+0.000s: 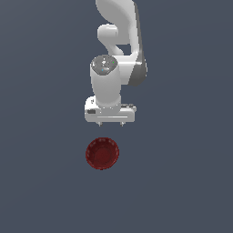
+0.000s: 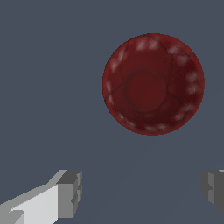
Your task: Pick up the object and move it to a goal position.
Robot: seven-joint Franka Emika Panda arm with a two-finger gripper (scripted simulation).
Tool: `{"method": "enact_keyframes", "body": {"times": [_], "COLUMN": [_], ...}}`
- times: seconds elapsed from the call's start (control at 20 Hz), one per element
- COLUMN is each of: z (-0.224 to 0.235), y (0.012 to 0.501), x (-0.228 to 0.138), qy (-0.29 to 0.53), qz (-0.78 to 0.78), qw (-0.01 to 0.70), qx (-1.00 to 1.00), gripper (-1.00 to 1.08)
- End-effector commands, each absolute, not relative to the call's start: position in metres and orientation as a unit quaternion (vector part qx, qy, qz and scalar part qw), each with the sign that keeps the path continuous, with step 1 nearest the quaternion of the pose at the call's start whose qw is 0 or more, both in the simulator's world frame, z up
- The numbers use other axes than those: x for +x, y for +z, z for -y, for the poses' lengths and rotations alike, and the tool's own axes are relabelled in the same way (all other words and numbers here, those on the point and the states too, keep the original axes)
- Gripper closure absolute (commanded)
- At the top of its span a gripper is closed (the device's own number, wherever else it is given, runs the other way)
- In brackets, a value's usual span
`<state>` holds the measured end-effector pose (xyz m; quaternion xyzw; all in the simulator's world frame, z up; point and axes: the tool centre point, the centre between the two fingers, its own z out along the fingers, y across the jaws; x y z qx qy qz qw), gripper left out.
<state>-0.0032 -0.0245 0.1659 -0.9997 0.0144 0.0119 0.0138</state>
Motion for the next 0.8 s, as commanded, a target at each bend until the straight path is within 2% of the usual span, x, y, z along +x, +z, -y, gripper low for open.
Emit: {"method": "enact_keyframes", "body": {"times": [0.0, 0.3, 0.75], "z": [0.025, 0.006, 0.006], "y": [0.166, 0.173, 0.170], "x": [-0.003, 0.001, 0.003], "qy": [0.012, 0.003, 0.003], "qz": [-0.014, -0.001, 0.006], "qw": [0.014, 0.015, 0.008], "qx": [-1.000, -1.000, -1.000], "gripper": [-0.20, -0.20, -0.20]}}
